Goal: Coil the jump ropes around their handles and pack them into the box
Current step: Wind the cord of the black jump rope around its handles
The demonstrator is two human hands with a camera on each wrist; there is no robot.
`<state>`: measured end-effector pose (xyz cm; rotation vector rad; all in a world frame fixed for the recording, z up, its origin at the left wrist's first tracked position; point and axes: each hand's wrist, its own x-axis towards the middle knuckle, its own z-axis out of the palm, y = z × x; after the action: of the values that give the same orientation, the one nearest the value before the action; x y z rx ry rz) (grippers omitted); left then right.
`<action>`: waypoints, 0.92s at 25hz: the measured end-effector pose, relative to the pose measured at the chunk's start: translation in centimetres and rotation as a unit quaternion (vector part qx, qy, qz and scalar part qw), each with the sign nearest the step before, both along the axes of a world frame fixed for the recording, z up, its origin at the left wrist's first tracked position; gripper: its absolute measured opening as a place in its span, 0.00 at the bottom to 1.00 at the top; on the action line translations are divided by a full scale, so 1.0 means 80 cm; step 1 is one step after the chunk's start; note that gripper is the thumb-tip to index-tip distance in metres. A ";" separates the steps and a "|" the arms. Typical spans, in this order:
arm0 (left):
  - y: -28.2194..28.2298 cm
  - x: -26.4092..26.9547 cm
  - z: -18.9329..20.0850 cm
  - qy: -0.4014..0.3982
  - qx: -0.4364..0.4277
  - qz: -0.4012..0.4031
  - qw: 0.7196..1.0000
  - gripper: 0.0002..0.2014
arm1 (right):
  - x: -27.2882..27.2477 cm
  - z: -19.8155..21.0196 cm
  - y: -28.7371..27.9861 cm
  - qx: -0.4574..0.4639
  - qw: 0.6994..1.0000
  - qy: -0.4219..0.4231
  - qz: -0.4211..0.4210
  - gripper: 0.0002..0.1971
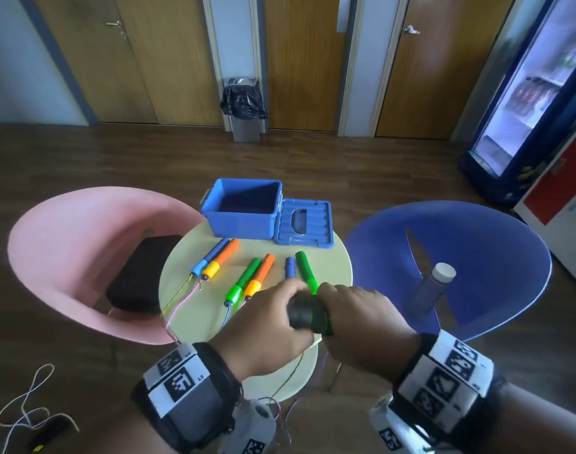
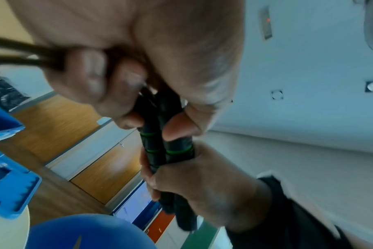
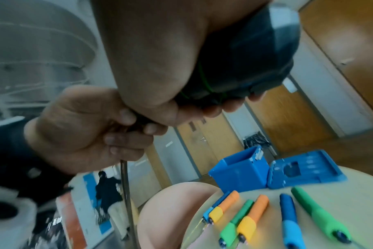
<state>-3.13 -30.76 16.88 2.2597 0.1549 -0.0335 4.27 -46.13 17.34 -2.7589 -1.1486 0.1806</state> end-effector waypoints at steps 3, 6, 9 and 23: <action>0.007 -0.001 0.004 -0.011 -0.184 0.071 0.980 0.18 | 0.000 -0.004 0.005 0.084 0.988 0.089 -0.092 0.06; 0.019 0.003 0.006 0.071 -0.227 0.085 0.968 0.20 | 0.000 -0.009 0.012 0.114 0.973 0.156 -0.128 0.06; 0.022 0.007 0.002 0.069 -0.241 0.055 0.967 0.22 | -0.002 -0.009 0.015 0.149 0.950 0.220 -0.165 0.06; 0.022 0.025 0.006 -0.079 -0.314 -0.010 0.946 0.19 | -0.013 0.035 -0.026 0.437 0.524 0.730 -0.035 0.14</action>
<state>-1.14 -29.02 17.33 1.6166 0.0260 0.0773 3.27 -48.18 20.17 -0.9239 -0.3116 1.1770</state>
